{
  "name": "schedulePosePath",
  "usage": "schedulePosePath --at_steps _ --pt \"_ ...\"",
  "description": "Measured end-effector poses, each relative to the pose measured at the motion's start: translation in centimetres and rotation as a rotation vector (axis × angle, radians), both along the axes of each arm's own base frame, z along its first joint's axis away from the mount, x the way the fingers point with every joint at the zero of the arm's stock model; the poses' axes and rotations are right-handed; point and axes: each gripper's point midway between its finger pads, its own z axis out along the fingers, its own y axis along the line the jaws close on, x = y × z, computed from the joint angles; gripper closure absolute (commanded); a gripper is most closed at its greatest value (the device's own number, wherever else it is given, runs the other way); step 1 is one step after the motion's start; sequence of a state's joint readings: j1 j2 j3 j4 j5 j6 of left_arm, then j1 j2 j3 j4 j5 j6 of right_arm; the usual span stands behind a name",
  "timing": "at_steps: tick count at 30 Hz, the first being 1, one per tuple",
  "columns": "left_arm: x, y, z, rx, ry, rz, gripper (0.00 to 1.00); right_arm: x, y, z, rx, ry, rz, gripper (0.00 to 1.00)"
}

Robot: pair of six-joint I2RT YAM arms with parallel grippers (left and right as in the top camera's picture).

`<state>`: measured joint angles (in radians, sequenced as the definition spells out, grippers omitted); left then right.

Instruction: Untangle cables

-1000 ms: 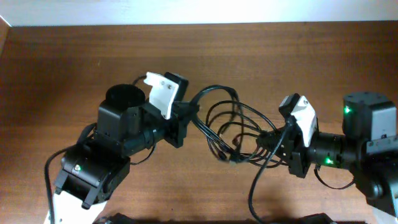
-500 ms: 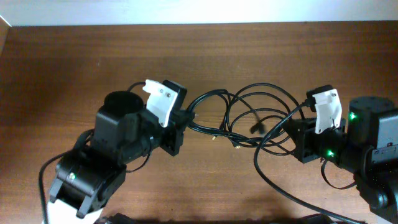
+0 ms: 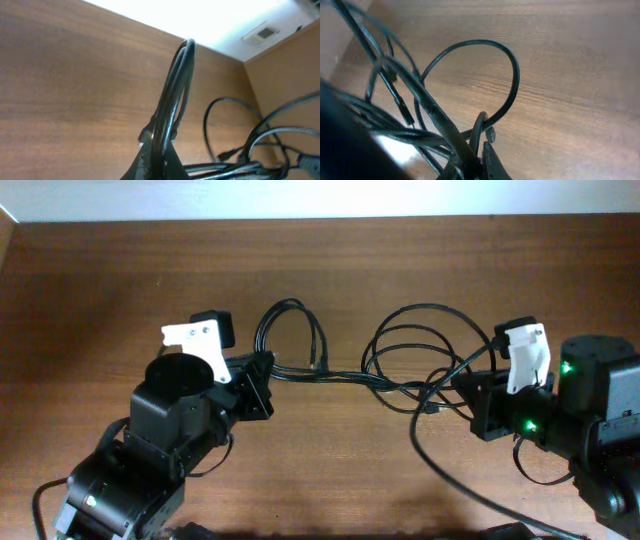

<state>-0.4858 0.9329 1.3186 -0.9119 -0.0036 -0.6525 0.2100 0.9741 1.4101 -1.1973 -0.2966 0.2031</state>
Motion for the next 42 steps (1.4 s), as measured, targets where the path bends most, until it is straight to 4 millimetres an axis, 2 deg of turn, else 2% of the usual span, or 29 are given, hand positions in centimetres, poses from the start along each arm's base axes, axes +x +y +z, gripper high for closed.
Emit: schedulePosePath --at_steps 2,4,9,10,11,12,13,18,20,22,28,30,34,38,42 --pt "-0.5 -0.1 -0.7 0.012 0.033 -0.014 1.0 0.2 -0.5 -0.2 0.056 0.051 -0.117 0.96" --pt "-0.6 0.7 -1.2 0.051 0.037 0.003 1.0 0.8 -2.5 -0.6 0.067 0.083 -0.293 0.96" --pt "-0.3 1.6 -1.2 0.101 0.015 0.028 1.0 0.8 -4.5 -1.2 0.034 0.103 -0.432 0.96" --pt "-0.3 1.7 -1.1 0.103 0.012 0.026 0.97 0.7 -4.7 -1.2 0.031 0.103 -0.439 0.96" --pt "-0.4 1.7 -1.1 0.106 0.01 0.023 0.73 0.7 -4.7 -1.2 0.029 0.103 -0.444 0.96" --pt "-0.4 1.7 -1.1 0.109 0.009 0.021 0.28 0.7 -4.7 -1.2 0.03 0.104 -0.445 0.96" --pt "-0.4 1.7 -1.1 0.114 0.008 0.018 0.01 0.7 -4.8 -1.2 0.028 0.103 -0.446 0.96" --pt "-0.4 2.0 -1.4 0.162 0.001 -0.005 0.01 0.9 -5.8 -1.3 0.0 0.093 -0.487 0.96" --pt "-0.7 1.2 -1.6 0.197 -0.014 -0.087 0.01 0.9 -5.9 -1.2 -0.001 0.09 -0.491 0.96" --pt "-1.2 -0.4 -2.0 0.264 -0.045 -0.247 0.0 1.2 -5.5 -0.9 0.012 0.075 -0.472 0.96" --pt "-2.9 -5.6 -3.8 0.382 -0.17 -0.768 0.03 1.7 -1.3 1.2 0.142 0.02 -0.238 0.96" --pt "-3.3 -6.7 -4.2 0.371 -0.189 -0.863 0.03 2.0 0.2 2.5 0.205 -0.012 -0.168 0.96" --pt "-3.5 -8.1 -5.0 0.353 -0.207 -0.981 0.02 1.7 2.7 4.7 0.312 -0.059 -0.03 0.96" --pt "-4.1 -8.8 -4.6 0.351 -0.285 -1.067 0.06 0.7 5.1 7.0 0.42 -0.092 0.125 0.96" --pt "-3.9 -9.1 -4.4 0.364 -0.324 -1.088 0.06 0.0 6.4 8.9 0.493 -0.124 0.223 0.96"
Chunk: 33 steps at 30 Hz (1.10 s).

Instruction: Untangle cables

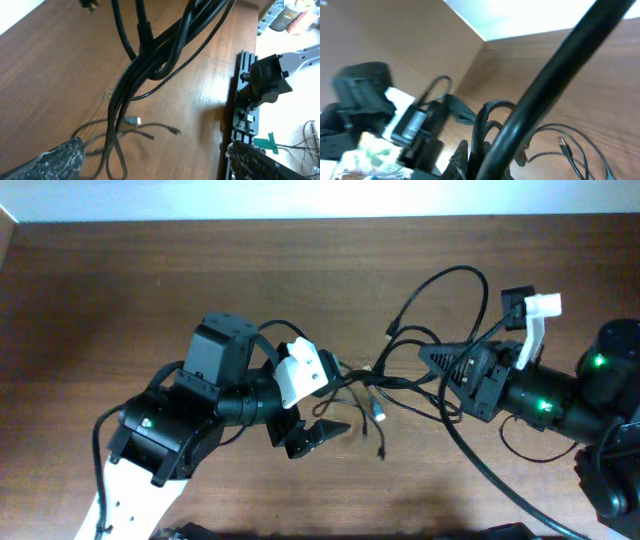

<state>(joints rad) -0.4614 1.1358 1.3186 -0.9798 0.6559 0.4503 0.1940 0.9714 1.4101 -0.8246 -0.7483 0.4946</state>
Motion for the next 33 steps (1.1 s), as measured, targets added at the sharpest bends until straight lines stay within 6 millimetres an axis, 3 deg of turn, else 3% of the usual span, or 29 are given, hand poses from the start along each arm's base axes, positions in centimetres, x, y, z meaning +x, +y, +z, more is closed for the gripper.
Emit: schedulePosePath --at_steps 3,4,5,8,9,11,13,15,16,17,26,27,29,30,33 --pt "0.0 -0.1 -0.1 0.001 0.004 -0.004 0.06 -0.5 0.8 1.8 0.06 -0.043 0.061 0.96" --pt "0.0 -0.1 -0.1 -0.003 0.005 -0.008 0.12 -0.6 1.0 2.1 0.072 -0.046 0.073 0.96" --pt "-0.1 -0.2 0.0 -0.007 0.006 -0.012 0.23 -0.7 1.1 2.2 0.078 -0.046 0.081 0.96" --pt "-0.1 -0.3 0.0 -0.01 -0.002 -0.025 0.75 -1.2 1.4 2.3 0.093 -0.034 0.111 0.96" --pt "-0.1 -0.3 0.0 -0.009 -0.006 -0.029 0.87 -1.4 1.5 2.4 0.098 -0.032 0.122 0.96" --pt "-0.1 -0.3 0.1 -0.007 -0.017 -0.037 1.0 -1.7 1.6 2.4 0.105 -0.026 0.137 0.96" --pt "-0.1 -0.3 0.0 -0.006 -0.022 -0.042 1.0 -1.8 1.7 2.5 0.109 -0.024 0.144 0.96" --pt "-0.1 -0.3 0.0 -0.006 -0.023 -0.043 0.87 -1.9 1.7 2.5 0.112 -0.022 0.152 0.96" --pt "-0.1 -0.3 0.1 -0.006 -0.023 -0.043 0.55 -1.9 1.7 2.5 0.113 -0.022 0.155 0.96" --pt "-0.1 -0.3 0.1 -0.006 -0.025 -0.045 0.03 -1.9 1.7 2.5 0.113 -0.022 0.155 0.96" --pt "0.3 -0.4 0.1 -0.004 -0.038 -0.039 0.01 -2.6 2.3 4.4 0.17 -0.06 0.215 0.96" --pt "0.7 -0.6 0.1 -0.007 -0.047 -0.038 0.16 -2.8 2.4 4.4 0.173 -0.057 0.225 0.96" --pt "1.2 -0.9 -0.3 -0.004 -0.039 -0.038 0.85 -2.9 2.4 4.5 0.177 -0.053 0.232 0.96" --pt "1.5 -1.0 -0.6 0.001 -0.03 -0.038 1.0 -2.9 2.4 4.5 0.178 -0.051 0.234 0.96" --pt "1.9 -1.3 -1.3 0.005 -0.007 -0.048 1.0 -2.9 2.4 4.5 0.178 -0.052 0.231 0.96"
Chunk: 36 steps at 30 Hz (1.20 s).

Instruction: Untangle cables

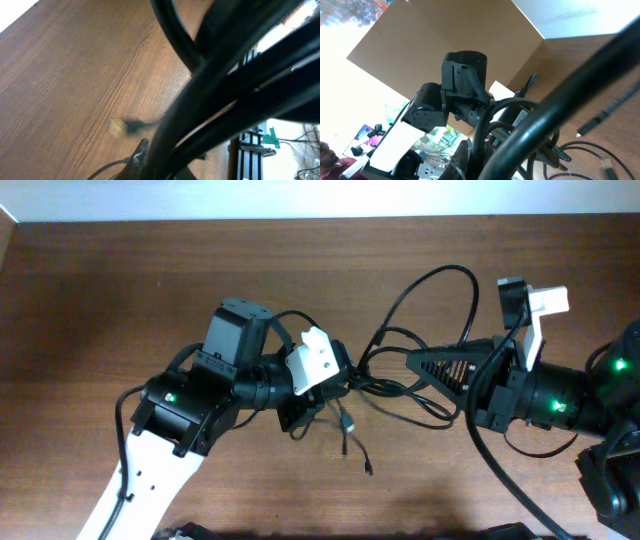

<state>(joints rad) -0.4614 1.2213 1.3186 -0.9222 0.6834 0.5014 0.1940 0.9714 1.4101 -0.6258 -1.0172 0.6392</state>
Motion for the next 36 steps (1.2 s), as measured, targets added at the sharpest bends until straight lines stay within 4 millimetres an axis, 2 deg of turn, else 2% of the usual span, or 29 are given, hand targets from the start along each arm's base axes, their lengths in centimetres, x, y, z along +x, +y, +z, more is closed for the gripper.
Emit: schedulePosePath --at_steps 3,6,7,8,11,13,16,18,19,23,26,29,32,36 --pt "-0.1 -0.1 0.2 -0.008 -0.002 -0.006 1.0 0.2 0.0 -0.1 -0.007 -0.011 0.001 0.96" --pt "-0.3 0.5 1.2 -0.018 -0.041 0.01 1.0 1.4 -0.3 -2.1 -0.049 0.078 -0.049 0.8" --pt "-1.0 0.9 2.3 -0.035 -0.082 0.014 1.0 2.0 -0.4 -2.7 -0.064 0.105 -0.07 0.64" --pt "-1.5 1.2 3.1 -0.043 -0.11 0.019 1.0 3.4 -0.7 -4.5 -0.095 0.184 -0.113 0.4" --pt "-2.5 2.3 4.8 -0.056 -0.185 0.045 1.0 5.6 -1.1 -8.2 -0.165 0.323 -0.173 0.16" --pt "-2.5 2.7 5.0 -0.047 -0.197 0.071 1.0 6.7 -1.2 -10.7 -0.211 0.418 -0.191 0.13" --pt "-1.9 3.1 4.6 -0.027 -0.18 0.126 1.0 7.3 -1.2 -13.0 -0.257 0.5 -0.19 0.13" --pt "-1.1 3.7 4.3 -0.008 -0.16 0.195 1.0 7.8 -1.6 -13.9 -0.287 0.515 -0.215 0.04" --pt "-0.6 4.2 4.1 0.003 -0.143 0.248 1.0 8.0 -1.9 -14.3 -0.305 0.516 -0.239 0.03" --pt "1.3 6.3 3.4 0.026 -0.061 0.49 1.0 9.4 -4.8 -16.4 -0.422 0.544 -0.434 0.03" --pt "1.7 7.0 3.1 0.028 -0.019 0.572 1.0 10.3 -7.2 -17.5 -0.507 0.539 -0.573 0.02" --pt "2.0 7.5 2.9 0.03 -0.001 0.618 1.0 10.3 -7.9 -17.5 -0.525 0.529 -0.612 0.03" --pt "2.4 8.4 2.6 0.041 0.017 0.692 1.0 9.5 -8.3 -16.5 -0.519 0.503 -0.629 0.02" --pt "2.2 8.1 2.6 0.025 0.039 0.692 1.0 6.4 -9.0 -12.9 -0.527 0.299 -0.61 0.02"
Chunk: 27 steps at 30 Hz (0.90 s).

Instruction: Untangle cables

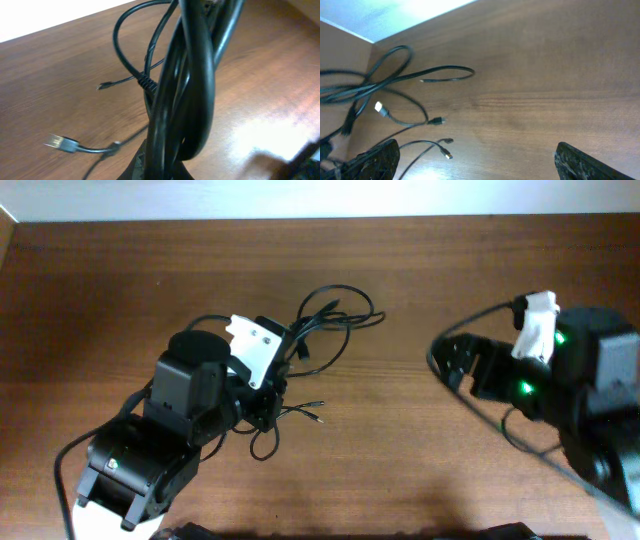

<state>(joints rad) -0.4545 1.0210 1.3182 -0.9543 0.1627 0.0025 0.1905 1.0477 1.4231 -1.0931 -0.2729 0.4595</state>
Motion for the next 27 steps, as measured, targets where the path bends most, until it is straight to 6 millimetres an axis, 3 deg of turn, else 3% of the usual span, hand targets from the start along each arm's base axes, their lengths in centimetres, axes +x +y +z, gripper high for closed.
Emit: schedulePosePath --at_steps 4,6,12,17,21,27 --pt "-1.4 -2.7 -0.2 -0.091 0.072 -0.144 1.0 -4.1 -0.3 2.3 -0.158 -0.193 0.187 0.04" --pt "-2.3 -4.2 -0.3 -0.136 0.112 -0.237 1.0 -5.7 -0.4 2.1 -0.203 -0.213 0.247 0.05" --pt "-4.9 -7.2 0.2 -0.206 0.114 -0.534 1.0 -7.9 1.2 1.8 -0.237 -0.263 0.449 0.09" --pt "-6.2 -7.8 0.3 -0.196 0.07 -0.66 1.0 -8.2 1.7 2.1 -0.279 -0.328 0.544 0.13" --pt "-8.2 -9.2 -0.6 -0.115 -0.023 -0.857 1.0 -7.1 2.1 3.9 -0.302 -0.436 0.55 0.14" --pt "-8.8 -9.8 -1.8 -0.05 -0.077 -0.978 1.0 -7.2 2.2 5.6 -0.302 -0.491 0.545 0.15"
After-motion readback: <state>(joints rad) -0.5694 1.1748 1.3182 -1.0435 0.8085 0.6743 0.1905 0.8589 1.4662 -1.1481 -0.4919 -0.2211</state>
